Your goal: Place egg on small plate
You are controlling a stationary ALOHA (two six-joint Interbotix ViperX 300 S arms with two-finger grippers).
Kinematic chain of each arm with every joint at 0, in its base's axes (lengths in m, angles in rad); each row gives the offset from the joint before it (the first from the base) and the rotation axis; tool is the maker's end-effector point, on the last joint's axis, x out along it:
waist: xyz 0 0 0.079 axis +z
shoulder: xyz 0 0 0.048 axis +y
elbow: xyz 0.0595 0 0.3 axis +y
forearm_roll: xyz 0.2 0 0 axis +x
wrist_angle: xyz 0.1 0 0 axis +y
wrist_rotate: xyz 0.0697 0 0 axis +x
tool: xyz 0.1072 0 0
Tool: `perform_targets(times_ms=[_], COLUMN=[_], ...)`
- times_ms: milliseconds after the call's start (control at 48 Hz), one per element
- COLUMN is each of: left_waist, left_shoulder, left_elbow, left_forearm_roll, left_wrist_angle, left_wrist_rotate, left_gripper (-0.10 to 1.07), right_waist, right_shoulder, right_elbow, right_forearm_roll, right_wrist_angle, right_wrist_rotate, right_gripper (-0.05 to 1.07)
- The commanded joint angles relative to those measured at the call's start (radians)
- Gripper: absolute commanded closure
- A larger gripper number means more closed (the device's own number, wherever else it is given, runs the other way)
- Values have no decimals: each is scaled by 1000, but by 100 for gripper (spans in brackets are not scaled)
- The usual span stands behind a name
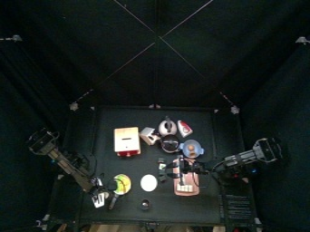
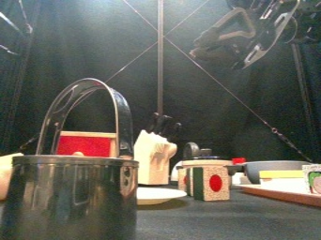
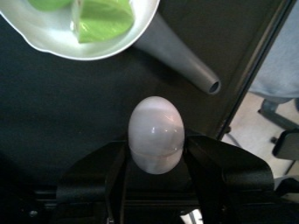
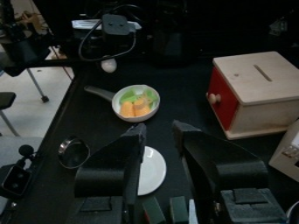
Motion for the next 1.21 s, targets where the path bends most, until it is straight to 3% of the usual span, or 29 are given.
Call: perform_targets(times_ms=[0, 188, 417, 646, 1188], left_waist=[60, 196, 331, 387, 437], left_shoulder=[-49, -63, -8, 77, 388], left_elbow=[-31, -46, -52, -80, -255], left_forearm_roll=[41, 120, 110, 150, 184], left_wrist_angle=[-11, -87, -360, -486, -535], left_wrist_rotate=[2, -8, -3, -3, 11], left_gripper=[23, 24, 24, 24, 24], right_waist=[6, 21, 43, 89, 115], right_shoulder=[-28, -58, -101, -158, -175], right_elbow=[-18, -14, 21, 81, 167], right_forearm_roll=[3, 32, 101, 186, 176], right_wrist_angle=[-3, 11, 34, 71, 114], right_wrist_rotate=[2, 3, 3, 2, 2], right_gripper=[31, 31, 30, 31, 31])
